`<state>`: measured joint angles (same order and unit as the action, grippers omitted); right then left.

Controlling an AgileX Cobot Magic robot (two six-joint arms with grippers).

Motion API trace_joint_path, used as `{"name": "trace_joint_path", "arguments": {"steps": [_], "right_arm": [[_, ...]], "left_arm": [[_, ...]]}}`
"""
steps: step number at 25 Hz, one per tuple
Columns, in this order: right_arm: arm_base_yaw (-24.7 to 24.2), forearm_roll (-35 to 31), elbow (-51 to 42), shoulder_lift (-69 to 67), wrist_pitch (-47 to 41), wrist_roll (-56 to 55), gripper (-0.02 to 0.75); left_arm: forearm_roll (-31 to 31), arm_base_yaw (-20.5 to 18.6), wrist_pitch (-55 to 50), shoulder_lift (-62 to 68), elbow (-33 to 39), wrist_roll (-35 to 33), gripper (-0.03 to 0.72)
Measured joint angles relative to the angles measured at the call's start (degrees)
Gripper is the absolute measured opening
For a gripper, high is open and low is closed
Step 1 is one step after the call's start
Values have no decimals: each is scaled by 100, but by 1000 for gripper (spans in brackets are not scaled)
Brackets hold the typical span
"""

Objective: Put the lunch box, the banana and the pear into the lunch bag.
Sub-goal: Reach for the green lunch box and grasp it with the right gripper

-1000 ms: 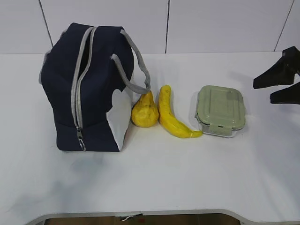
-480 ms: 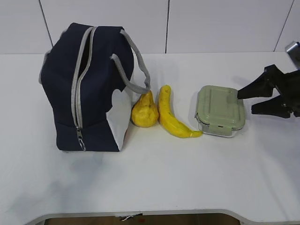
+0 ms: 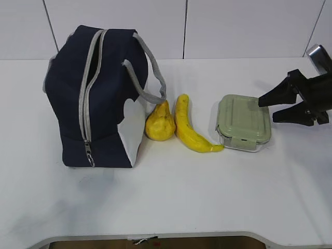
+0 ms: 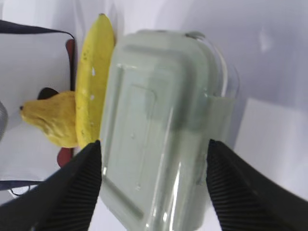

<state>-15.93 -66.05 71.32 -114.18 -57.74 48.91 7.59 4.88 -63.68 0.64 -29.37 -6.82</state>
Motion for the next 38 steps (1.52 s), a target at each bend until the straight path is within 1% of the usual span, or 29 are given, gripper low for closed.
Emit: {"name": "trace_joint_path", "arguments": {"steps": [3, 5, 16, 29, 34, 38], "right_arm": [[0, 234, 0, -74, 0, -98, 547], [0, 275, 0, -129, 0, -136, 547], [0, -460, 0, -562, -140, -163, 547], [0, -741, 0, -662, -153, 127, 546], [0, -780, 0, -720, -153, 167, 516], [0, -780, 0, -733, -153, 174, 509]], "left_arm": [[0, 0, 0, 0, 0, 0, 227], [0, 0, 0, 0, 0, 0, 227], [0, 0, 0, 0, 0, 0, 227], [0, 0, -8, 0, 0, 0, 227], [0, 0, -8, 0, 0, 0, 227], [0, 0, -8, 0, 0, 0, 227]]}}
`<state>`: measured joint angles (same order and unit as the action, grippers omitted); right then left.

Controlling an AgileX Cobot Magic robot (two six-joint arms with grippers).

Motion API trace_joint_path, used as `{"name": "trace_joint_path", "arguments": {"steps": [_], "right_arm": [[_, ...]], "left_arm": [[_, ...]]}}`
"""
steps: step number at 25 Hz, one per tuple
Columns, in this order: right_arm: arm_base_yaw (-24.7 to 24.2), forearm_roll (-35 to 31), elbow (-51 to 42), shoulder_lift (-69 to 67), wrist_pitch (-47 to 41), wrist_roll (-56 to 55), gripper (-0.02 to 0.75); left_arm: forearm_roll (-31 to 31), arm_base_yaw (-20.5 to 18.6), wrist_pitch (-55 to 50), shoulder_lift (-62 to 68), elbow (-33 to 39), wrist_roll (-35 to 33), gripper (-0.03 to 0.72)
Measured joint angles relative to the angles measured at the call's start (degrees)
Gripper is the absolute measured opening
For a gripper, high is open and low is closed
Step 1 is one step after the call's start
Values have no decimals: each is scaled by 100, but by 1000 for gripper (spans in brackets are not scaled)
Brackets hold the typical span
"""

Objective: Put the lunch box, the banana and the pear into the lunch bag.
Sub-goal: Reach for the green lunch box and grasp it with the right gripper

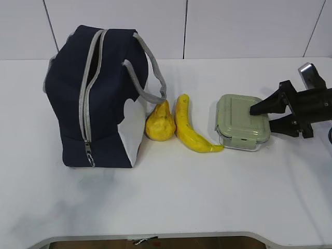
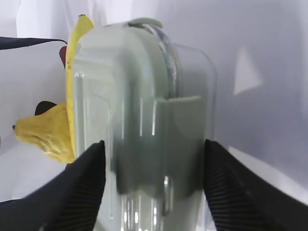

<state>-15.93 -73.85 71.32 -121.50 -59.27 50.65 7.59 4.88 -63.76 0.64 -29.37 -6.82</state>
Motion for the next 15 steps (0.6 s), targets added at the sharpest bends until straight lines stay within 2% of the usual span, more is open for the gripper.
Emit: {"name": "trace_joint_path", "arguments": {"steps": [9, 15], "right_arm": [[0, -2, 8, 0, 9, 155, 498], [0, 59, 12, 0, 12, 236, 446]], "left_arm": [[0, 0, 0, 0, 0, 0, 227], [0, 0, 0, 0, 0, 0, 227]]}}
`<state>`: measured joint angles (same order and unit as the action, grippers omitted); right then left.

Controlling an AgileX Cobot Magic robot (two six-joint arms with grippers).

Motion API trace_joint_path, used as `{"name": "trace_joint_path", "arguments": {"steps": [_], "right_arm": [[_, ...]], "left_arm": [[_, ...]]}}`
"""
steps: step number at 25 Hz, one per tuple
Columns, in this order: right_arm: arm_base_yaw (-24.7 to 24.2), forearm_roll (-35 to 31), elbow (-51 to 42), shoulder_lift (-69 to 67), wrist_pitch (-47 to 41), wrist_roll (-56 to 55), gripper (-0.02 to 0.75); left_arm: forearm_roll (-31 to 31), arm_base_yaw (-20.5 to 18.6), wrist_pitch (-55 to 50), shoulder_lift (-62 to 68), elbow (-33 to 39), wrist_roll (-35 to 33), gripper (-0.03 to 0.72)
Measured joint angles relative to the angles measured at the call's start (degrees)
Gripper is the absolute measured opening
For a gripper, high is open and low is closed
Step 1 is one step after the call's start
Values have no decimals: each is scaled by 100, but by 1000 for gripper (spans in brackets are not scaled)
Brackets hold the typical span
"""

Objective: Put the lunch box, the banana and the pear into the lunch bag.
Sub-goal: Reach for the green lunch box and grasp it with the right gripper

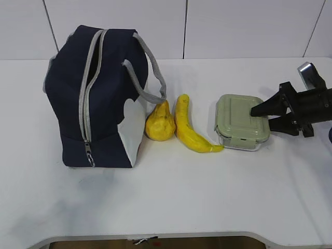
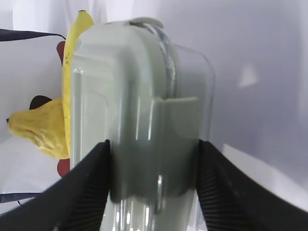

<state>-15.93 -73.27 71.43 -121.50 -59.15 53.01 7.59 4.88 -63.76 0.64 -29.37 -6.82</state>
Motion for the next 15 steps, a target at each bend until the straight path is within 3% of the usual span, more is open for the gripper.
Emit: {"name": "trace_joint_path", "arguments": {"steps": [15], "right_arm": [[0, -10, 22, 0, -70, 151, 404]], "left_arm": [[0, 0, 0, 0, 0, 0, 227]]}}
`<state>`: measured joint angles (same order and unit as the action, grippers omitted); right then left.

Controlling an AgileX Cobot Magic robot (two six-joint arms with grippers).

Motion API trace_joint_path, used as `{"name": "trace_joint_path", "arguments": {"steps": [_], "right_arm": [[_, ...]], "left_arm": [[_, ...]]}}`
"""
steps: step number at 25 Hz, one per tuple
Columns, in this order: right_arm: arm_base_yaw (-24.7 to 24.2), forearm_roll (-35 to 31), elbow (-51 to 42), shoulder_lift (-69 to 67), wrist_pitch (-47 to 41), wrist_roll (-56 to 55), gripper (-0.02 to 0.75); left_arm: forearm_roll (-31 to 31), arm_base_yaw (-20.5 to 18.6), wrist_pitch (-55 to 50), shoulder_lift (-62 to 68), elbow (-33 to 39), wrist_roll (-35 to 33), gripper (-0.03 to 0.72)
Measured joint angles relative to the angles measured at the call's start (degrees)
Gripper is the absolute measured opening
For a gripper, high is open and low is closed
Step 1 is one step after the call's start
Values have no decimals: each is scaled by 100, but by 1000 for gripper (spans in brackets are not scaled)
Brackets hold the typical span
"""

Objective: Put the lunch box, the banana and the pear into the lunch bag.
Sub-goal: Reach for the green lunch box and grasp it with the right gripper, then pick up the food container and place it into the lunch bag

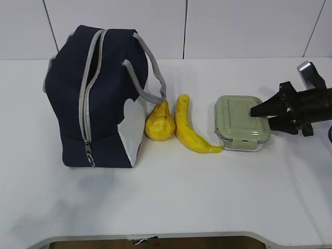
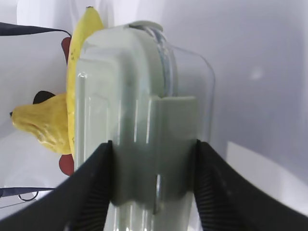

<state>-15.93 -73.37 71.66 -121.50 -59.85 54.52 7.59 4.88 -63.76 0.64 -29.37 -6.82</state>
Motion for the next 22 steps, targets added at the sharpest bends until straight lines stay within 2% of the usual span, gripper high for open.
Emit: {"name": "trace_joint_path", "arguments": {"steps": [12, 17, 22], "right_arm": [[0, 24, 0, -33, -380, 61, 386], [0, -187, 0, -33, -465, 116, 386], [0, -165, 0, 25, -465, 120, 386]], "left_arm": [[0, 0, 0, 0, 0, 0, 227], [24, 0, 0, 0, 0, 0, 227], [238, 0, 18, 0, 0, 0, 227]]}}
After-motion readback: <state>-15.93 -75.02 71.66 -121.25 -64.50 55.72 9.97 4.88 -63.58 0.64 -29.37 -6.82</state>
